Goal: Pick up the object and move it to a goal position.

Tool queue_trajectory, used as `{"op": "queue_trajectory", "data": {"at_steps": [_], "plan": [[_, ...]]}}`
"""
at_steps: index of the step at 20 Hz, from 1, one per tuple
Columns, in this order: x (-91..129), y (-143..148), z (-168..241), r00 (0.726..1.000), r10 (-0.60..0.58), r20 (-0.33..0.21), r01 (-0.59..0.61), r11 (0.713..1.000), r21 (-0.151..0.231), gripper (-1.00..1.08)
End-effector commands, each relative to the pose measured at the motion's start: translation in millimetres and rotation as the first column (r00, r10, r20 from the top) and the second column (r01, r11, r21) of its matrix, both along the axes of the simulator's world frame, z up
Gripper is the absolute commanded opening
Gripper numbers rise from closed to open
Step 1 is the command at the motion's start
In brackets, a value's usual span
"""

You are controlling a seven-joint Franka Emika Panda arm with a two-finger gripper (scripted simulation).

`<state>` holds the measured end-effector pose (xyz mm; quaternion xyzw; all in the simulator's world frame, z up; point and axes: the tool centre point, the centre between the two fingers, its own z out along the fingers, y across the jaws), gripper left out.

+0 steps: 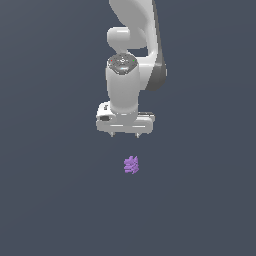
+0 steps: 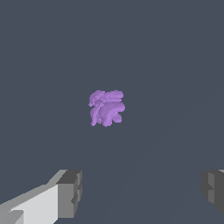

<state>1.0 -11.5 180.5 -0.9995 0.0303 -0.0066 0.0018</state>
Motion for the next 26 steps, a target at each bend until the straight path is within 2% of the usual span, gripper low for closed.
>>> {"op": "queue_trajectory", "data": {"at_steps": [1, 9, 14, 20, 26], "plan": [[0, 0, 0, 1.000, 0.000, 0.000, 0.000, 1.000, 0.000, 1.00], [-10, 31, -9, 0.998, 0.044, -0.037, -0.044, 0.999, 0.002, 1.00], [-10, 31, -9, 0.998, 0.045, -0.038, -0.045, 0.999, 0.002, 1.00], [0, 31, -19, 0.998, 0.044, -0.035, -0.044, 0.999, 0.002, 1.00], [22, 30, -41, 0.999, 0.042, -0.028, -0.042, 0.999, 0.001, 1.00]]}}
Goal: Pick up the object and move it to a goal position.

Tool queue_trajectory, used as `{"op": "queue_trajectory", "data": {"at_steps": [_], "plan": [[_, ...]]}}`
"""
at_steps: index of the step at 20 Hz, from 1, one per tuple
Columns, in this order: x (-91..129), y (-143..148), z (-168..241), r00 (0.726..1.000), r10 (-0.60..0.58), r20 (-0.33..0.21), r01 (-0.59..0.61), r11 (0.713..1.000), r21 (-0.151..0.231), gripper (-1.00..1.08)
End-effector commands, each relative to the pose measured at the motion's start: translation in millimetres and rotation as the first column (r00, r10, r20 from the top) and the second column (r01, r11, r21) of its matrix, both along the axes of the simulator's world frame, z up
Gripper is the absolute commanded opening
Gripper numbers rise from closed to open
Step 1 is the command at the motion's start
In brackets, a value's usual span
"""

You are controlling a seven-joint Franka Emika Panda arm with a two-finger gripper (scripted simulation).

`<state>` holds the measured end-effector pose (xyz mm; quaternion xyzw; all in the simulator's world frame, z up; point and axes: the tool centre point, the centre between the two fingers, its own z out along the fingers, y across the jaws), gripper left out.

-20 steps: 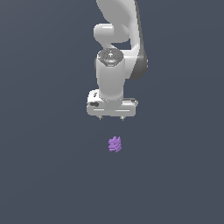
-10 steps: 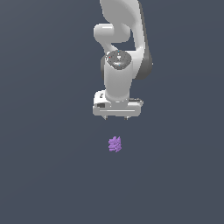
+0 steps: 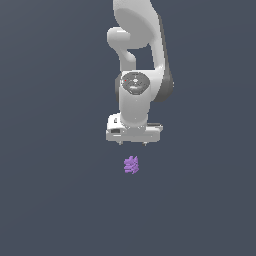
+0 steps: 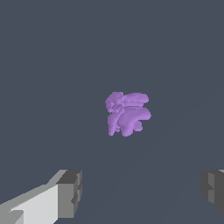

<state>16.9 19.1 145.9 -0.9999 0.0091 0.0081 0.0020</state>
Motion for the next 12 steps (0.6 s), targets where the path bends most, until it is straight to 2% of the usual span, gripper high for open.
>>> {"op": "queue_trajectory", "data": {"at_steps": [1, 6, 12], "plan": [[10, 0, -12, 1.000, -0.001, 0.003, 0.001, 1.000, 0.000, 1.00], [29, -1, -37, 1.000, -0.003, 0.010, 0.003, 1.000, -0.002, 1.00], [41, -2, -56, 1.000, -0.004, 0.015, 0.004, 1.000, -0.004, 1.00]]}}
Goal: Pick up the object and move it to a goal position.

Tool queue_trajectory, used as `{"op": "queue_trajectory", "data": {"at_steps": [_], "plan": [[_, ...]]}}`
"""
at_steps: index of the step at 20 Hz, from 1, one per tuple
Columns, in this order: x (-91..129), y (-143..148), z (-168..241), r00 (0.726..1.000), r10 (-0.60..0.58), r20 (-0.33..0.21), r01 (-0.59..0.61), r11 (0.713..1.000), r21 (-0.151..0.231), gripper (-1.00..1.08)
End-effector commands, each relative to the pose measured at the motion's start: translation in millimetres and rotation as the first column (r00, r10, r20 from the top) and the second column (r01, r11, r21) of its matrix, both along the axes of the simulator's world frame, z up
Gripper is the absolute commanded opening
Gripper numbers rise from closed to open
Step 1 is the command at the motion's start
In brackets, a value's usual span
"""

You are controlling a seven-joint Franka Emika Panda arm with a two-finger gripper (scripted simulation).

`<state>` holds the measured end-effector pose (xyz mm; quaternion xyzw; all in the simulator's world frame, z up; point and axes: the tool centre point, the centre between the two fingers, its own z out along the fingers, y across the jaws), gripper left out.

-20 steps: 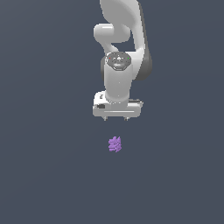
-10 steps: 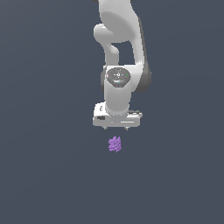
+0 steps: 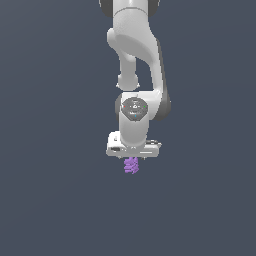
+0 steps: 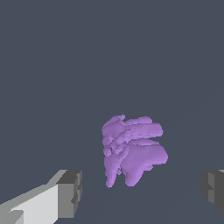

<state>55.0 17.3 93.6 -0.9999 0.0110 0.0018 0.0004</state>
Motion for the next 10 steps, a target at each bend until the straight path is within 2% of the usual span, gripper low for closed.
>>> {"op": "queue_trajectory", "data": {"at_steps": [1, 10], "plan": [[4.1, -0.2, -5.5, 1.000, 0.000, 0.003, 0.000, 1.000, -0.001, 1.00], [5.0, -0.3, -14.2, 1.000, 0.000, 0.002, 0.000, 1.000, -0.001, 1.00]]}}
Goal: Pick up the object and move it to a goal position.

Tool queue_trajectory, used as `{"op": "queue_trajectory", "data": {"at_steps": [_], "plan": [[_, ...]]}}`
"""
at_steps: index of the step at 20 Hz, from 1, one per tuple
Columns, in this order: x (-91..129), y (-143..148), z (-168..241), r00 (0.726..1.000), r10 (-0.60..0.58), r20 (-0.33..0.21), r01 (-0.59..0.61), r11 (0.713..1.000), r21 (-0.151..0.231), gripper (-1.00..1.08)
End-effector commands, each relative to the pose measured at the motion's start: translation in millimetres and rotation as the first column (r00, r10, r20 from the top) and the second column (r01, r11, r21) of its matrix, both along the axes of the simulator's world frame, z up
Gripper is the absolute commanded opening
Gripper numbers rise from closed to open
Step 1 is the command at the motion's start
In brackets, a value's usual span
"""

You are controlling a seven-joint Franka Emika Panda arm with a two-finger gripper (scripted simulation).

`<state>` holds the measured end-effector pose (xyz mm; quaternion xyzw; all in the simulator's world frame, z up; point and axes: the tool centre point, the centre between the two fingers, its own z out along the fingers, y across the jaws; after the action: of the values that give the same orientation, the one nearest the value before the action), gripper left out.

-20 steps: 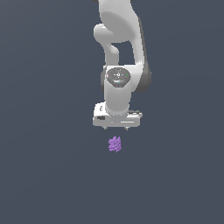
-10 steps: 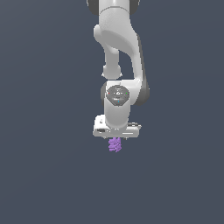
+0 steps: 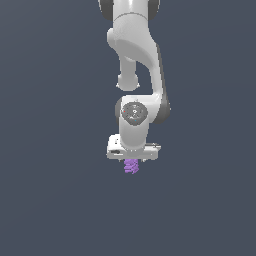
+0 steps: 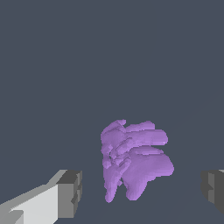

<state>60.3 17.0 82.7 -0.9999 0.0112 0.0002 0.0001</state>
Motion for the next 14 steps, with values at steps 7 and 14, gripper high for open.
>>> {"op": "queue_trajectory", "data": {"at_steps": [7, 14], "plan": [[-1, 0, -37, 1.000, 0.000, 0.000, 0.000, 1.000, 0.000, 1.00], [1, 0, -48, 1.000, 0.000, 0.000, 0.000, 1.000, 0.000, 1.00]]}}
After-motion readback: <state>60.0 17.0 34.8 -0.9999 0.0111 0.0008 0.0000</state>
